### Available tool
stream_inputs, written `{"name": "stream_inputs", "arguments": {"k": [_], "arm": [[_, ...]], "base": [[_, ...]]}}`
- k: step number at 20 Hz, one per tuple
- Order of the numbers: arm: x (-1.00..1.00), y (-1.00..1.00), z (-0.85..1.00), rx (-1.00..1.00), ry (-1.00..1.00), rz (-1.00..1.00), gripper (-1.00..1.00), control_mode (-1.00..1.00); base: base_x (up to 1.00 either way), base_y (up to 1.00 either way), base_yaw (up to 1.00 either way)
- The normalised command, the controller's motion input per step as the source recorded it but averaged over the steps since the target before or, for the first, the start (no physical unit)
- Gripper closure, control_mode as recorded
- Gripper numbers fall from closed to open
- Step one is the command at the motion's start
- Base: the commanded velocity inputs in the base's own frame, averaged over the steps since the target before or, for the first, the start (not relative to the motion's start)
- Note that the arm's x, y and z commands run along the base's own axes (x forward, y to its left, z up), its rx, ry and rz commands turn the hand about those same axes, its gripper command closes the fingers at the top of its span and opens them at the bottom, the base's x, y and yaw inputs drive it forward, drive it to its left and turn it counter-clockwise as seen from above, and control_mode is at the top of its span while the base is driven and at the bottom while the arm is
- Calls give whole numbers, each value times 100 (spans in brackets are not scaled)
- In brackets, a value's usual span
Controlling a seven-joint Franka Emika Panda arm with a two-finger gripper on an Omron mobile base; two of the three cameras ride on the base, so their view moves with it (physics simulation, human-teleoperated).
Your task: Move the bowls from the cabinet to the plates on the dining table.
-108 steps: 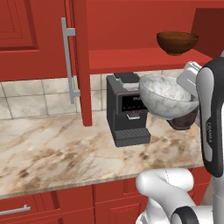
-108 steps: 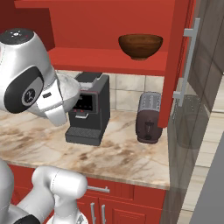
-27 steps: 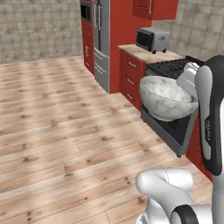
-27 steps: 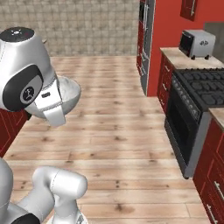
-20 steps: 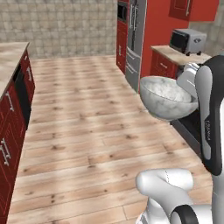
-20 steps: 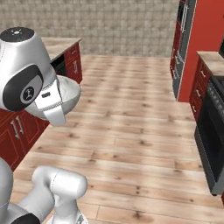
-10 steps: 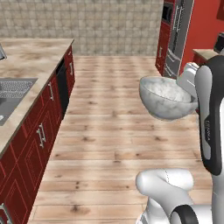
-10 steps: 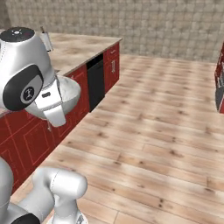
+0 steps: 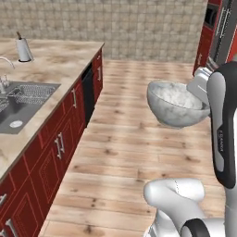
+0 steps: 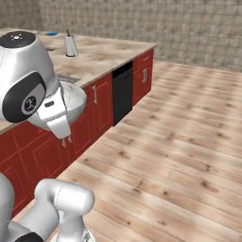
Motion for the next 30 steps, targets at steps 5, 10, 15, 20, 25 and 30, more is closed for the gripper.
{"name": "stream_inputs", "arguments": {"k": [5,10,15,20,25,30], "arm": [[0,0,0,0,0,0,100,100],[0,0,0,0,0,0,100,100],[0,0,0,0,0,0,100,100],[0,0,0,0,0,0,100,100],[0,0,0,0,0,0,100,100],[0,0,0,0,0,0,100,100]], "base": [[100,-6,6],[100,-27,0],[100,-27,0],[100,-28,0],[100,-29,0],[100,-28,0]]}}
